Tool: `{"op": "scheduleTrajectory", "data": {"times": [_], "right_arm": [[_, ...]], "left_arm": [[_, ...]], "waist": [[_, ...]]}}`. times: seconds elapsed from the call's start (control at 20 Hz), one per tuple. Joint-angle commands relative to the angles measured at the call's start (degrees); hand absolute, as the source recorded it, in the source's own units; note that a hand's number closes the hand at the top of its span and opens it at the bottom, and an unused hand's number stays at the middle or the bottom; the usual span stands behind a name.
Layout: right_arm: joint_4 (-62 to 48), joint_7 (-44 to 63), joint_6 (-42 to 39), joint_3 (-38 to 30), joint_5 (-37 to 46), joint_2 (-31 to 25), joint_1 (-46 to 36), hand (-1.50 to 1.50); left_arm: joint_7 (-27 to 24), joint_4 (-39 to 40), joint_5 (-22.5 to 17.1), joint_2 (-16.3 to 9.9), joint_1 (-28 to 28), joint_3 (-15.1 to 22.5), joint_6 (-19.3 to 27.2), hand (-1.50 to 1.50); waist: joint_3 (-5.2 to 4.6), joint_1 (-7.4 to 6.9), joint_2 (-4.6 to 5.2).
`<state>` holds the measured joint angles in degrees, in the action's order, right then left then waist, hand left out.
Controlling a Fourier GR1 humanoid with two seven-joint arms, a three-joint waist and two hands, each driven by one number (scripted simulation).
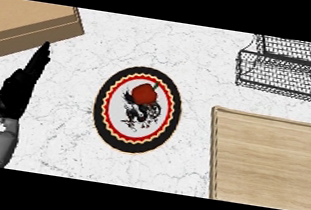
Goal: Pick the sweet potato from the tray and place it in the tiered basket
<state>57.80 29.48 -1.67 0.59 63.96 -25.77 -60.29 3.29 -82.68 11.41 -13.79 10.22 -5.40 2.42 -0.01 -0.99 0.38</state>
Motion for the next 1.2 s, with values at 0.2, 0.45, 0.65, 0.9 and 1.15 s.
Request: {"op": "scheduleTrajectory", "data": {"times": [0.2, 0.45, 0.65, 0.9, 1.15], "right_arm": [[-11.71, -11.95, 3.04, -3.79, -1.4, -3.34, -0.9, 1.5], [-18.79, -17.24, 3.78, -6.98, -4.83, -2.66, -1.49, 1.5], [-16.28, -19.36, -0.13, -8.15, -7.64, -3.06, 1.64, 1.5], [-24.65, -16.88, -1.67, -15.19, -13.07, -3.81, 0.26, -1.5], [-26.68, -21.34, 4.41, -18.89, -16.24, -3.67, -1.05, -1.5]], "left_arm": [[-1.54, 1.77, 0.26, 0.19, 0.25, -0.59, -0.41, 0.0], [1.11, -1.92, 0.07, 0.06, -0.96, -0.41, -0.96, 0.0], [-0.65, -3.4, -0.7, -0.2, -3.99, -1.36, -1.48, 0.0], [1.41, 0.67, -1.43, -2.35, 2.11, -3.47, -2.54, 0.0], [-0.88, -1.0, -0.77, -0.14, -1.47, -1.99, -1.71, 0.0]], "waist": [[0.0, 0.22, -0.12], [0.02, -0.28, -0.03], [0.01, 0.4, -0.4], [0.02, 0.22, 0.02], [0.03, -0.26, 0.02]]}}
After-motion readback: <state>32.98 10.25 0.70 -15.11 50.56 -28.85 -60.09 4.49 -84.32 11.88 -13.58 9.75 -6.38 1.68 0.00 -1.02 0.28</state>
